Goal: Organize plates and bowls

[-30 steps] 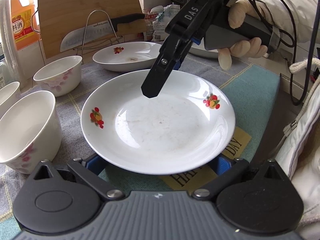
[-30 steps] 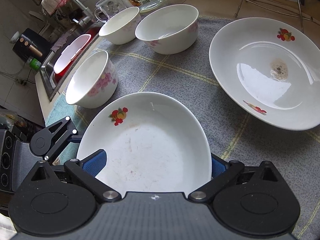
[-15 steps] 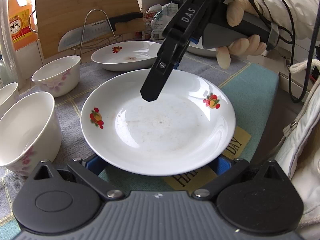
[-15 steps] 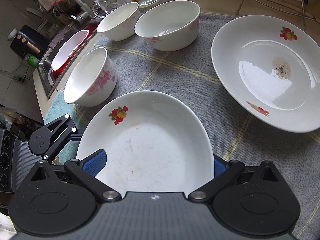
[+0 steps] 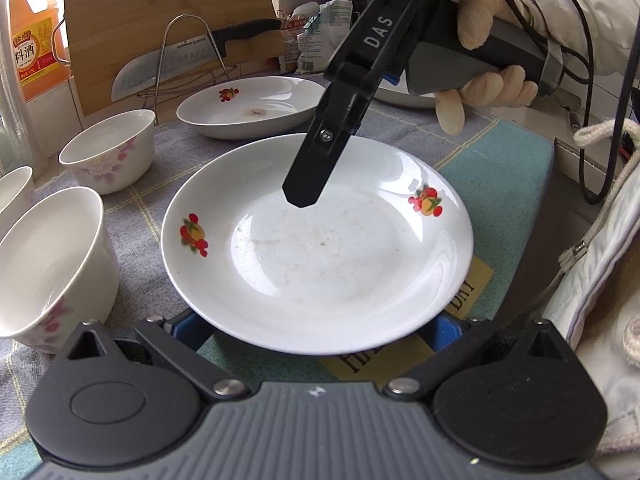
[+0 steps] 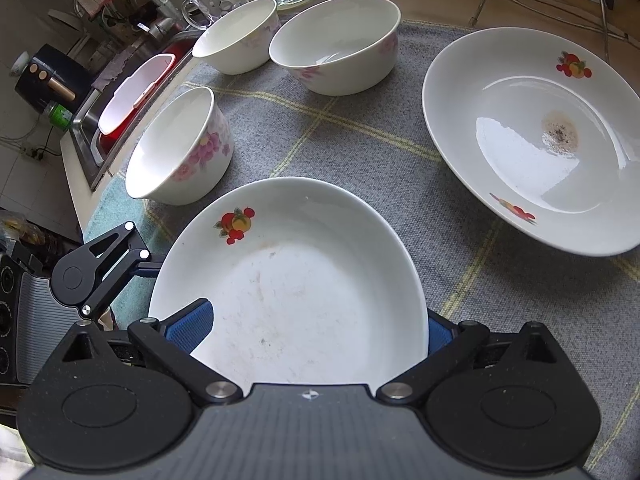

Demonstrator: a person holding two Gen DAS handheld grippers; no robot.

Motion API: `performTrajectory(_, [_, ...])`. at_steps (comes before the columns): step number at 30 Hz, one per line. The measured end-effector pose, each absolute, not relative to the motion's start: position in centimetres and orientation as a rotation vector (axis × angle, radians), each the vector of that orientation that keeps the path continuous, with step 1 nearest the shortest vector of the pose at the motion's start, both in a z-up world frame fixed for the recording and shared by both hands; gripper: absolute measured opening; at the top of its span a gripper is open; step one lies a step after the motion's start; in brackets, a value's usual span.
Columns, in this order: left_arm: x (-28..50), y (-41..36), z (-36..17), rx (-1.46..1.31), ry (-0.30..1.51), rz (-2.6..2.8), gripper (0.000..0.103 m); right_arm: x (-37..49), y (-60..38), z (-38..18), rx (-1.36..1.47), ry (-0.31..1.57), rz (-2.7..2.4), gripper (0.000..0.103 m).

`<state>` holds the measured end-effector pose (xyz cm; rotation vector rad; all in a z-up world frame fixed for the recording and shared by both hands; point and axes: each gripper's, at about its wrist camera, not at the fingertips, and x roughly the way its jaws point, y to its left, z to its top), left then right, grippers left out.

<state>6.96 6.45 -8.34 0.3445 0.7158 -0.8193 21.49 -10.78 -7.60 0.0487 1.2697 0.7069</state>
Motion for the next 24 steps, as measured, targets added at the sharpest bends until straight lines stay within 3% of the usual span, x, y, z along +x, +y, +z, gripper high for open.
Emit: performTrajectory(24, [8.5,0.0,-5.3,0.367,0.712,-0.867,0.102,20.8,-17.5,-4.7,0.087,1.200,0.659,0.103])
